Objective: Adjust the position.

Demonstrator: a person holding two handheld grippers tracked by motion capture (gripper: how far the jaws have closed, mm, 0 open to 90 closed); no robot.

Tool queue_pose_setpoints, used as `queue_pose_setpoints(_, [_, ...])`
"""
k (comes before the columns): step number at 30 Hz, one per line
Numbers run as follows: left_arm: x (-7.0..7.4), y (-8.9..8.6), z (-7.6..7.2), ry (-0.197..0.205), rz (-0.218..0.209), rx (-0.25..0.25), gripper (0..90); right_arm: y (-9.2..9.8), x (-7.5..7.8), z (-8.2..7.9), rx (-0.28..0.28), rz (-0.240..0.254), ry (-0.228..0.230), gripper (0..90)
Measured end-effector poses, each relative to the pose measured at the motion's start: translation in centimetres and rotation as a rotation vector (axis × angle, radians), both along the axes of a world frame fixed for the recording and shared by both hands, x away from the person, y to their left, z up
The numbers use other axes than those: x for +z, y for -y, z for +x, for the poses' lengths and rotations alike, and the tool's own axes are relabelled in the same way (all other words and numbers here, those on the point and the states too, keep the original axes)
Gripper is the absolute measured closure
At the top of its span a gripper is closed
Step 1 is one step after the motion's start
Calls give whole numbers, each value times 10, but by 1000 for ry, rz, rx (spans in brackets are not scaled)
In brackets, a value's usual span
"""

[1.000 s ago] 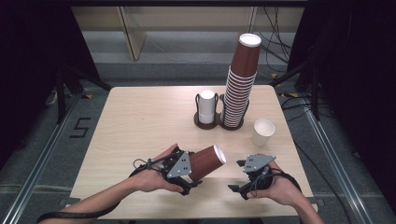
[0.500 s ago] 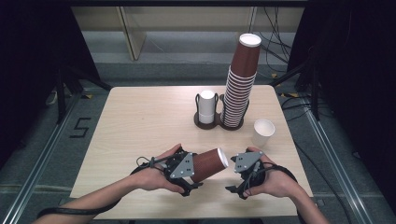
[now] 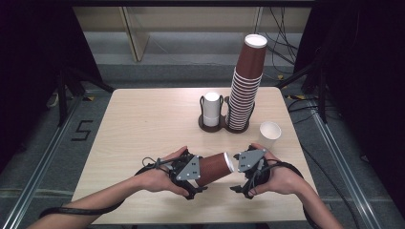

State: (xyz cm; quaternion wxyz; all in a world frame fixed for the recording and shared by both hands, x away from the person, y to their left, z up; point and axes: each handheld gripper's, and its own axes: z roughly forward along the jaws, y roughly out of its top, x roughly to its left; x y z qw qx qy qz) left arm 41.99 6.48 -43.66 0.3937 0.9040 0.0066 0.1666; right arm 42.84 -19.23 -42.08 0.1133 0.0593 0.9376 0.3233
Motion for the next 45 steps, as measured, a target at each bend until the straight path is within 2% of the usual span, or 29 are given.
queue_pose_setpoints(2, [0, 3, -1, 0, -4, -2, 95, -2, 2, 2, 10, -4, -6, 11])
queue_pose_setpoints(3, [0, 5, -1, -6, 5, -10, 95, -4, 2, 3, 15, -6, -6, 11])
queue_pose_setpoints(4, [0, 6, -1, -2, 17, -17, 95, -6, 3, 6, 40, -17, 13, 11])
queue_pose_setpoints(6, [1, 8, -2, -9, 36, -34, 94, -9, 5, 8, 50, -24, 11, 11])
queue_pose_setpoints(7, [-1, 9, -2, -7, 23, -30, 94, -10, 5, 9, 51, -23, 9, 11])
queue_pose_setpoints(8, [-1, 10, -2, -7, 30, -33, 95, -12, 6, 8, 47, -18, -11, 11])
queue_pose_setpoints(9, [-1, 11, -1, -10, 36, -36, 94, -13, 8, 10, 59, -20, 12, 11])
queue_pose_setpoints(11, [-1, 11, 0, -19, 49, -45, 95, -15, 9, 11, 58, -25, -1, 11])
queue_pose_setpoints(12, [-2, 12, 0, -20, 53, -48, 95, -16, 10, 13, 71, -31, 21, 11])
queue_pose_setpoints(13, [-2, 12, 0, -13, 50, -44, 95, -17, 11, 12, 60, -33, -2, 12])
queue_pose_setpoints(14, [-3, 12, 0, -14, 53, -49, 95, -18, 12, 14, 81, -37, 28, 13])
queue_pose_setpoints(15, [-3, 13, 0, -17, 59, -53, 95, -19, 11, 12, 66, -33, 2, 13])
queue_pose_setpoints(16, [-2, 12, 0, -20, 79, -62, 95, -21, 12, 15, 99, -36, 25, 16])
queue_pose_setpoints(17, [-3, 13, 0, -21, 87, -62, 95, -22, 12, 13, 81, -43, 1, 21])
queue_pose_setpoints(18, [-4, 13, 0, -15, 84, -59, 95, -24, 12, 13, 93, -51, 3, 32])
queue_pose_setpoints(20, [-4, 14, 0, -2, 111, -67, 95, -27, 13, 13, 105, -60, 2, 50])
queue_pose_setpoints(21, [-4, 14, 0, -12, 117, -72, 95, -29, 13, 13, 112, -63, 4, 55])
queue_pose_setpoints(23, [-5, 16, -1, -3, 111, -63, 95, -32, 13, 13, 122, -69, 5, 57])
queue_pose_setpoints(25, [-5, 16, -2, -5, 115, -67, 96, -34, 12, 7, 68, -96, -48, 69])
queue_pose_setpoints(26, [-6, 17, -2, -2, 118, -69, 95, -37, 11, 12, 130, -100, -17, 78])
queue_pose_setpoints(29, [-5, 17, -1, -1, 115, -70, 95, -40, 10, 12, 150, -105, -26, 102])
queue_pose_setpoints(30, [-5, 17, -1, 1, 116, -69, 95, -41, 10, 10, 130, -111, -43, 110])
queue_pose_setpoints(33, [-5, 17, 0, 6, 131, -71, 95, -45, 10, 11, 174, -118, -24, 145])
queue_pose_setpoints(36, [-5, 18, 0, 4, 133, -73, 96, -47, 11, 9, 164, -108, -35, 160])
queue_pose_setpoints(39, [-6, 20, -1, 2, 137, -80, 96, -49, 10, 11, 191, -122, -26, 174])
queue_pose_setpoints(42, [-7, 21, -2, -2, 130, -77, 96, -52, 10, 10, 198, -127, -36, 179])
queue_pose_setpoints(44, [-7, 21, -1, 0, 136, -76, 96, -53, 11, 8, 172, -129, -51, 178])
queue_pose_setpoints(45, [-7, 21, -1, -1, 140, -77, 96, -54, 10, 10, 197, -128, -38, 178])
